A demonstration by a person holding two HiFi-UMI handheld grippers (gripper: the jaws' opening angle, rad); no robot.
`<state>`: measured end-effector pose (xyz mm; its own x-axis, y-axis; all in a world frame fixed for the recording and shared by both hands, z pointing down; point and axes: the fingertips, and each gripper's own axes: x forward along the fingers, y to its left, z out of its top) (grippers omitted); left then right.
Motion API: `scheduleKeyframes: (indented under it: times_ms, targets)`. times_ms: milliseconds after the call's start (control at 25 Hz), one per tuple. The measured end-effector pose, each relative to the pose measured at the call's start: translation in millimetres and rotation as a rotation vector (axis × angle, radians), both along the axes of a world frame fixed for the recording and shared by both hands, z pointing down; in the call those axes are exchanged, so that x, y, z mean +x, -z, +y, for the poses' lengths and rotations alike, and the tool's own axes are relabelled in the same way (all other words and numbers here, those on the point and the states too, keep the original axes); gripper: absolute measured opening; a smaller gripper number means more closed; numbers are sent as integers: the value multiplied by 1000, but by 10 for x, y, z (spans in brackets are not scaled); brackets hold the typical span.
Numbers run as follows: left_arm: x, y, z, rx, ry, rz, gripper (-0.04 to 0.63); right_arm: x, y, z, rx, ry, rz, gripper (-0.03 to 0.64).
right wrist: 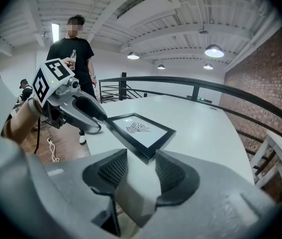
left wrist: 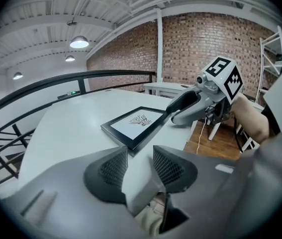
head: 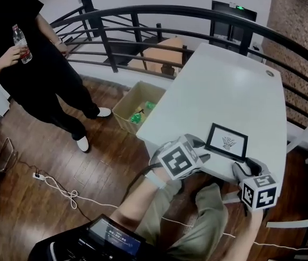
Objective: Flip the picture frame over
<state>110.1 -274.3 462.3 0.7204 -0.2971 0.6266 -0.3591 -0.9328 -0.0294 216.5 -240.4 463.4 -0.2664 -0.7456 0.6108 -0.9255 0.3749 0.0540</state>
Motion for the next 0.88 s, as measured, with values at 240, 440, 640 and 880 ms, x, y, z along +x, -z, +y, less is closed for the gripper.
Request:
scheduleKeyframes:
  times_ms: [240, 440, 640, 880]
  targets:
    - [-61, -40, 239, -34, 1, 14, 172, -57, 24, 208, 28, -24, -28, 164]
    - [-111, 0, 350, -11, 1, 24, 172, -101, 82, 344, 50, -39, -36, 164]
    - [-120, 141, 496, -13, -2, 60, 166, -109, 238, 459, 87, -51, -34, 166]
    - [-165, 305, 555, 10, 5, 89, 160, -150, 411, 522, 123, -56, -24, 166]
